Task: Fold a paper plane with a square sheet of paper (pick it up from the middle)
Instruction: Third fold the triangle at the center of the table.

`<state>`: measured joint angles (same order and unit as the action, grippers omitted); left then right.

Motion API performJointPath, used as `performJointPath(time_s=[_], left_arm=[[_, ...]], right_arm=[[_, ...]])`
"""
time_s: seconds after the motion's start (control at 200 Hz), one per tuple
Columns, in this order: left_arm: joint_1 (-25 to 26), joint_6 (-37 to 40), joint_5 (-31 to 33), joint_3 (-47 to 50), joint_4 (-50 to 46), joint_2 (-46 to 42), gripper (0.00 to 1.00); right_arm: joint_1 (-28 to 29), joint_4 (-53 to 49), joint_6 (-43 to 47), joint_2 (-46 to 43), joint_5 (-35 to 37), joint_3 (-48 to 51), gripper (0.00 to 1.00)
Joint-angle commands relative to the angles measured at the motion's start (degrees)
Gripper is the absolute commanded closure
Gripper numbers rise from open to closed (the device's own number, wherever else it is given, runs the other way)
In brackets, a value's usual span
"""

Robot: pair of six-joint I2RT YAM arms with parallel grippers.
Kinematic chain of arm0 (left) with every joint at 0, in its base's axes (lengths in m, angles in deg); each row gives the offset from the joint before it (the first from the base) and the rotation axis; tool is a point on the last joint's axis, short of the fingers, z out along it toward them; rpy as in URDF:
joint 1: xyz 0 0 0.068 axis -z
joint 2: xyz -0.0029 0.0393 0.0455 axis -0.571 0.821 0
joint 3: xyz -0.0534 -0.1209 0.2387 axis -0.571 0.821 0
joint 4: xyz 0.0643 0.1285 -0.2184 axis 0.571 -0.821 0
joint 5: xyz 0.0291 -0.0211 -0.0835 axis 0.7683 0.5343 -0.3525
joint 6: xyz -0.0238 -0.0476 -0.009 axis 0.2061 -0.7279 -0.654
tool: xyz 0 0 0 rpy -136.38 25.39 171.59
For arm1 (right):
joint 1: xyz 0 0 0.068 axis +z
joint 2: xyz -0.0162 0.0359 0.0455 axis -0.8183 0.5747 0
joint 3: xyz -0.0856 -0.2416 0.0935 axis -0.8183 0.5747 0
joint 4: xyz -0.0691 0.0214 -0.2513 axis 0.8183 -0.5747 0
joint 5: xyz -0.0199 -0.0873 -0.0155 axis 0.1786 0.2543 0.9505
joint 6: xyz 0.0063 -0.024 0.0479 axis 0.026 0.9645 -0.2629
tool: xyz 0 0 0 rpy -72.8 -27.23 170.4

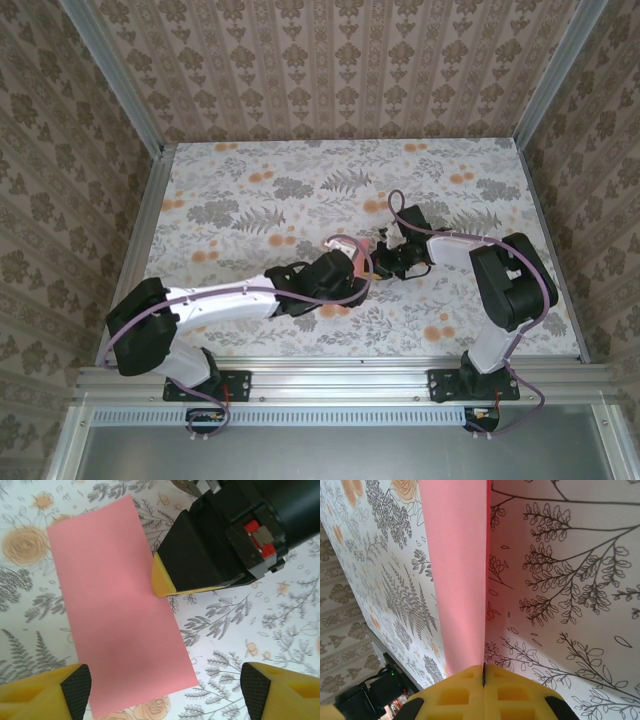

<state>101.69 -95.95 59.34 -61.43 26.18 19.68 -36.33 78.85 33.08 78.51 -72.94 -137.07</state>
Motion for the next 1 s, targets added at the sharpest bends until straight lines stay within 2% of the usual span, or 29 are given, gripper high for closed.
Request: performJointPath(time_s=[0.0, 0.07, 0.24, 0.335, 0.555, 0.775, 0.82, 0.995], left_arm=[[3.7, 6.3, 11.5, -1.9, -1.9, 1.0, 0.18], [5.4, 10.1, 13.5, -1.6, -1.5, 2.3, 0.18], [5.6, 14.6, 5.5, -4.7, -7.0, 6.6, 0.21], [6.0, 15.5, 4.4, -4.2, -6.5, 7.4, 0.23], [6.0, 17.8, 9.3, -6.8, -11.2, 11.1, 0.23], [6.4, 19.7, 10.9, -11.5, -13.7, 16.9, 0.22], [6.3, 19.5, 11.5, -11.8, -13.6, 17.1, 0.24], [6.3, 18.8, 12.2, -11.0, -11.8, 15.7, 0.42]], right_arm=[[0.1, -1.0, -4.3, -1.0, 0.6, -0.3, 0.96], [0.2, -1.8, -5.4, -0.5, -0.2, -1.0, 0.96], [0.1, -3.1, -7.5, 0.2, -0.7, -2.5, 0.97], [0.2, -3.8, -8.3, 0.6, -1.5, -3.5, 0.97], [0.2, -6.4, -7.8, 0.9, -1.7, -5.2, 0.99], [0.2, -8.1, -6.6, 1.3, -1.3, -6.1, 0.99], [0.1, -8.3, -6.4, 1.3, -0.9, -6.0, 0.99], [0.1, -9.9, -4.9, 1.2, 0.0, -5.9, 0.98]])
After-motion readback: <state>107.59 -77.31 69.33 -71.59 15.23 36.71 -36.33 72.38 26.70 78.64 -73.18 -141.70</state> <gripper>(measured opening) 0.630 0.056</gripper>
